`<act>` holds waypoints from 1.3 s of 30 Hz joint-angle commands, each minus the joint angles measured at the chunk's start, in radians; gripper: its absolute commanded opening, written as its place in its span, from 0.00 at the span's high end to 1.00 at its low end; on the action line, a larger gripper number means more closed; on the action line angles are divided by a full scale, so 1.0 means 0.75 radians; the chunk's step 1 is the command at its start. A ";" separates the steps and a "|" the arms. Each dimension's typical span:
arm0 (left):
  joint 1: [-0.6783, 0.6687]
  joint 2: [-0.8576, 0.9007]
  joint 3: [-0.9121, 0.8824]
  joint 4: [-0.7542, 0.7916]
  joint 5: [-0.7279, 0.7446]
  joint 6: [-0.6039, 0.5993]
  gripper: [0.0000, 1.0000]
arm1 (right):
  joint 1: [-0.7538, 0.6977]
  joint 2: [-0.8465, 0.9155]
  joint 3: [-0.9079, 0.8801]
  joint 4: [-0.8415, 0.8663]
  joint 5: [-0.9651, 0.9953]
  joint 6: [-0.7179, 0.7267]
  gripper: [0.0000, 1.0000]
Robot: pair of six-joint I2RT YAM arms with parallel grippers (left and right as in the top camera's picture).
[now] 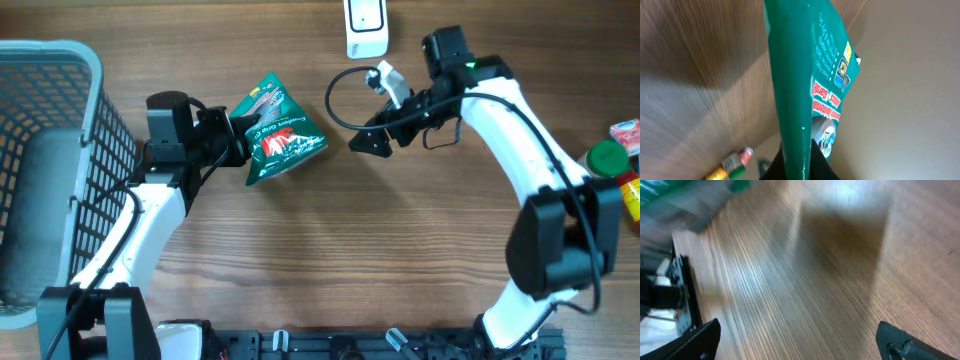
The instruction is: Scan the item barcode
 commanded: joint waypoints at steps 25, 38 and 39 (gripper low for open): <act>0.011 0.007 0.007 0.007 0.205 -0.514 0.96 | 0.328 -0.501 0.056 0.179 0.402 -1.072 0.00; 0.010 0.007 0.007 0.094 0.344 -0.514 0.96 | 0.452 -0.335 0.056 0.248 0.504 -1.137 0.00; 0.010 0.007 0.007 0.093 0.357 -0.514 0.96 | 0.452 -0.329 0.056 0.259 0.479 -1.136 0.00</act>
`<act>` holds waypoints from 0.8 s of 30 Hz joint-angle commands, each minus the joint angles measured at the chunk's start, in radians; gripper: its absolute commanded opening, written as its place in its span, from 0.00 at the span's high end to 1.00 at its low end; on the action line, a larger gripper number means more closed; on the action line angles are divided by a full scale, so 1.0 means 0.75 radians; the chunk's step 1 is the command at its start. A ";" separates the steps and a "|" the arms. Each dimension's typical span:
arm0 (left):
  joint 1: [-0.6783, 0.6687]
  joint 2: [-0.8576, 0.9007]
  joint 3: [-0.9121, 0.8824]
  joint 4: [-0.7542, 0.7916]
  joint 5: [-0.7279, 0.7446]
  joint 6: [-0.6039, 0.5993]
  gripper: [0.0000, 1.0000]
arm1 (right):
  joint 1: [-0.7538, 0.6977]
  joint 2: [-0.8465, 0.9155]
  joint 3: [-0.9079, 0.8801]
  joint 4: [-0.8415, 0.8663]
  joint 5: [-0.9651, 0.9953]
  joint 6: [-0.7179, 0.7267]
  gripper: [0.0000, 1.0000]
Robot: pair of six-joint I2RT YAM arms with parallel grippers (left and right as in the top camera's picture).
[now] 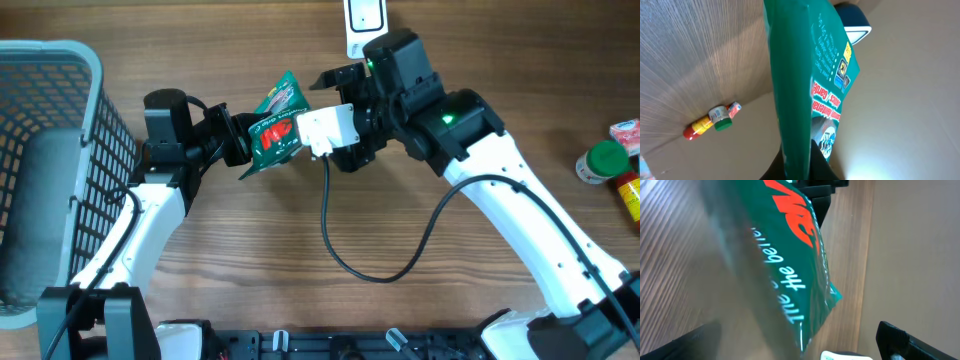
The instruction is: Scan the item barcode
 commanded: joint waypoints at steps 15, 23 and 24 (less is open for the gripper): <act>0.005 0.007 0.008 0.102 0.188 -0.209 0.96 | -0.019 0.066 0.012 0.087 -0.462 -0.027 0.13; 0.005 0.007 0.008 0.166 0.258 -0.209 0.96 | -0.038 0.142 0.012 0.173 -0.452 -0.023 0.14; 0.005 0.007 0.008 0.166 0.262 -0.209 0.96 | -0.038 0.142 0.012 0.181 -0.452 -0.023 0.14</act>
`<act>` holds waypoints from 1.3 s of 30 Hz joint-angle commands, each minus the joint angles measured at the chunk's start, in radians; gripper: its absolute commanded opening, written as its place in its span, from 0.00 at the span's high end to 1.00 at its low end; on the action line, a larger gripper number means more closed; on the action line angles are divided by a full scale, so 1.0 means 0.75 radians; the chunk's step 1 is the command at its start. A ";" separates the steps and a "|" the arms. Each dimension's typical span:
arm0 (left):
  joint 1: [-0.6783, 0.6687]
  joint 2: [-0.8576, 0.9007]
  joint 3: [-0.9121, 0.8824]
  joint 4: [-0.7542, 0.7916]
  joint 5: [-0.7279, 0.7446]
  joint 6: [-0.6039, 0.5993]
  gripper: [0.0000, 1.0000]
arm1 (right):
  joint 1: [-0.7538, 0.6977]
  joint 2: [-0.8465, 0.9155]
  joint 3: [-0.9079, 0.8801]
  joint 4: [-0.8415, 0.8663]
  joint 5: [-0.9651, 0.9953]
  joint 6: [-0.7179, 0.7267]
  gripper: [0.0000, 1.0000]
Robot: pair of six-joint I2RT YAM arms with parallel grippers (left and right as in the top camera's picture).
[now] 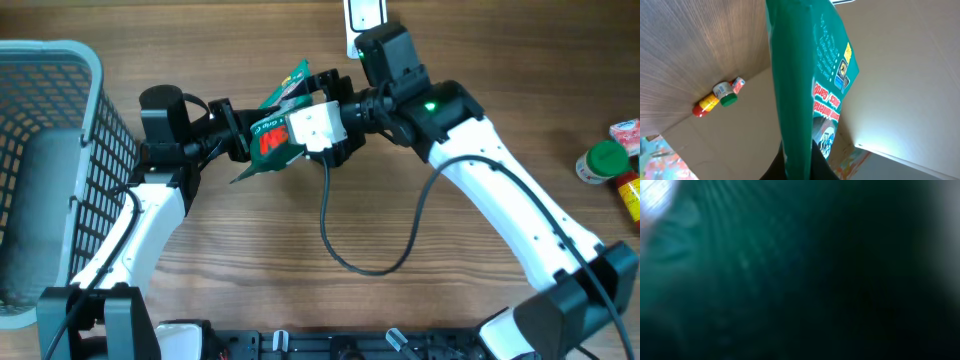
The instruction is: Scan the item barcode
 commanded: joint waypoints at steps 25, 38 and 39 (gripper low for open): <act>0.005 0.007 0.008 0.007 -0.006 -0.203 0.16 | -0.147 -0.026 0.026 0.332 -0.039 1.213 0.96; 0.006 0.007 0.008 -0.002 -0.269 0.244 0.00 | -0.406 -0.110 0.021 -0.115 -0.377 1.942 0.96; 0.006 0.007 0.008 -0.003 -0.280 0.278 0.00 | -0.424 -0.110 0.021 -0.157 -0.432 1.942 0.96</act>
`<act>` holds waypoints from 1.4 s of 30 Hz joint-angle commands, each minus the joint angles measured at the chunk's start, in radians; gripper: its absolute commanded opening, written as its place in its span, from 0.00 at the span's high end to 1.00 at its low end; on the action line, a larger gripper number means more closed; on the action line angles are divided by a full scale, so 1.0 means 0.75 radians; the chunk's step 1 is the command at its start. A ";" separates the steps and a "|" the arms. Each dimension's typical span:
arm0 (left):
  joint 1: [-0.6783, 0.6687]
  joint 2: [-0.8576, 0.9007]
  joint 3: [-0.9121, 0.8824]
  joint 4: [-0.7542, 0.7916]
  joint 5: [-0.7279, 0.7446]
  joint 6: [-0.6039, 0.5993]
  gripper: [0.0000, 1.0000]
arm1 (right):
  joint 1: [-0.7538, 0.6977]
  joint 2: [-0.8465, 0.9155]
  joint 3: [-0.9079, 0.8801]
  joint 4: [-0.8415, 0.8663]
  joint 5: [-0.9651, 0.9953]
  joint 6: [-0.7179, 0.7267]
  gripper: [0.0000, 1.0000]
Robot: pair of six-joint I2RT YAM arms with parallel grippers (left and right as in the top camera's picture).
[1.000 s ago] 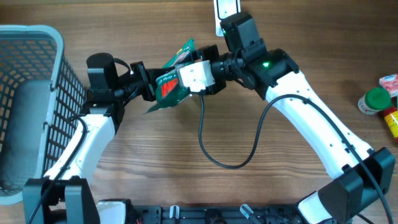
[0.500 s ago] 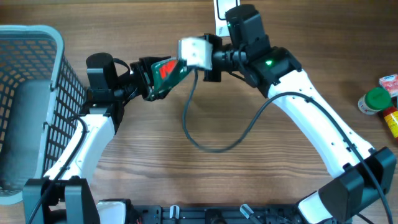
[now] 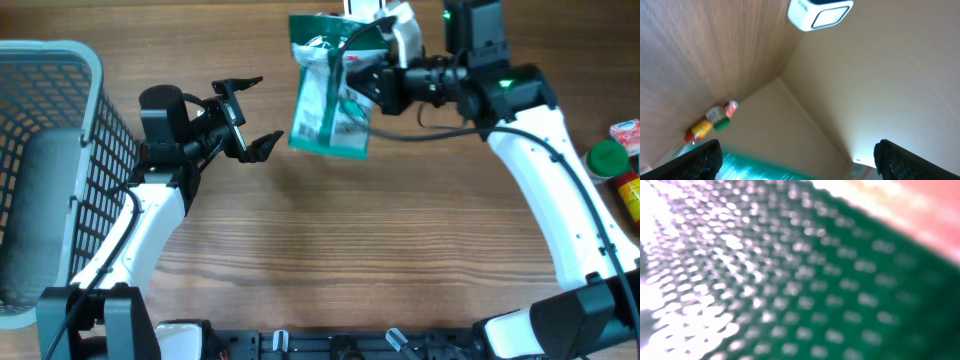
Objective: Scan the item barcode
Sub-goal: 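Release the left gripper and raise the pack with the right gripper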
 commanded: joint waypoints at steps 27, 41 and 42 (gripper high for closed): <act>-0.044 -0.024 0.008 -0.503 -0.326 1.304 0.00 | -0.291 -0.025 0.016 -0.579 -0.603 0.020 0.96; -0.590 -0.624 0.008 -0.910 -1.547 1.530 0.00 | -0.291 -0.025 0.016 -0.520 -0.462 -0.003 0.96; -0.606 -0.634 0.008 -0.966 -1.576 1.530 0.00 | -0.291 -0.025 0.016 -0.510 -0.453 -0.004 0.96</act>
